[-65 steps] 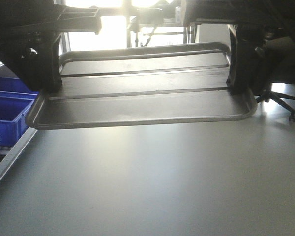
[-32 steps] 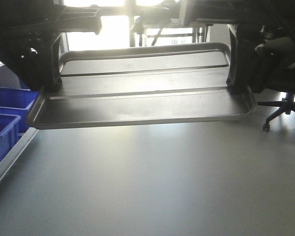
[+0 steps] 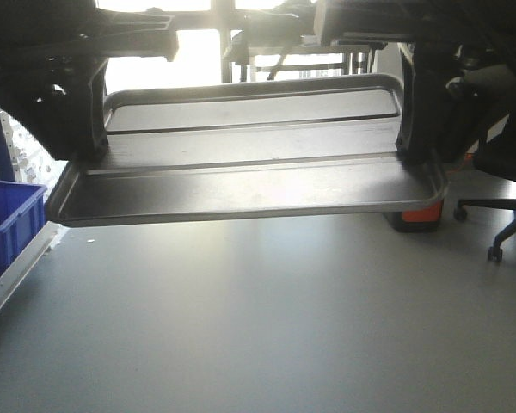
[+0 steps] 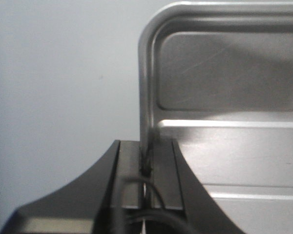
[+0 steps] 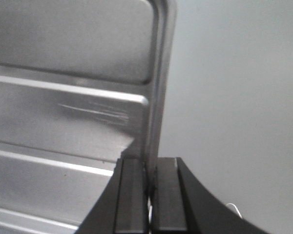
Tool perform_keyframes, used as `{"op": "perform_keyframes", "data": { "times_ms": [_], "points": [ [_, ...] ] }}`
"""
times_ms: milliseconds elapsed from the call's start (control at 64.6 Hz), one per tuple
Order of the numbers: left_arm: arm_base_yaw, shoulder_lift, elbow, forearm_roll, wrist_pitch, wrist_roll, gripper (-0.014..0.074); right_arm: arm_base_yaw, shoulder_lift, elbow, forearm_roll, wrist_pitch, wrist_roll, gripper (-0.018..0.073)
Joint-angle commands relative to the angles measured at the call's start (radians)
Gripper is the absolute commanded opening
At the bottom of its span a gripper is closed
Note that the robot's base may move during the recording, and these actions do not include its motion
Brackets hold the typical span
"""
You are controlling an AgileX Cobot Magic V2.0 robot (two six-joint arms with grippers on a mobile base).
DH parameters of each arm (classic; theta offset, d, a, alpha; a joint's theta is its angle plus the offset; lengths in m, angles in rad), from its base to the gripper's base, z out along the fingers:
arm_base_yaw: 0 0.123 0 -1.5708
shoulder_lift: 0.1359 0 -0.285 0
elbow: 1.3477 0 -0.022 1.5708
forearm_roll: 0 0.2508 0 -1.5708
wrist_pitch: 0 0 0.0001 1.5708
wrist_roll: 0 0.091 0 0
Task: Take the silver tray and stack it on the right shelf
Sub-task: 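Hold the tray level with both grippers while the base drives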
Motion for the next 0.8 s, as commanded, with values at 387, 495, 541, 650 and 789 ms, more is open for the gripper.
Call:
{"op": "perform_keyframes", "data": {
  "times_ms": [387,495,541,650,789],
  "points": [
    [-0.014,-0.040,-0.036,-0.004,-0.037,0.010,-0.0092,0.003,-0.033,-0.032,-0.015,-0.074,-0.015,0.0060],
    [-0.014,-0.040,-0.036,-0.002,-0.037,0.010,-0.0092,0.003,-0.033,-0.032,-0.015,-0.074,-0.015,0.0060],
    [-0.014,-0.040,-0.036,-0.005,-0.037,0.010,-0.0092,0.003,-0.033,-0.032,-0.015,-0.074,-0.015,0.0060],
    [-0.014,-0.040,-0.036,-0.006,-0.037,0.010,-0.0092,0.003,-0.033,-0.032,-0.015,-0.074,-0.015,0.0060],
    [-0.014,-0.040,-0.036,-0.006,-0.037,0.010,-0.0092,0.003,-0.033,-0.032,-0.015,-0.074,-0.015,0.0060]
  ]
}}
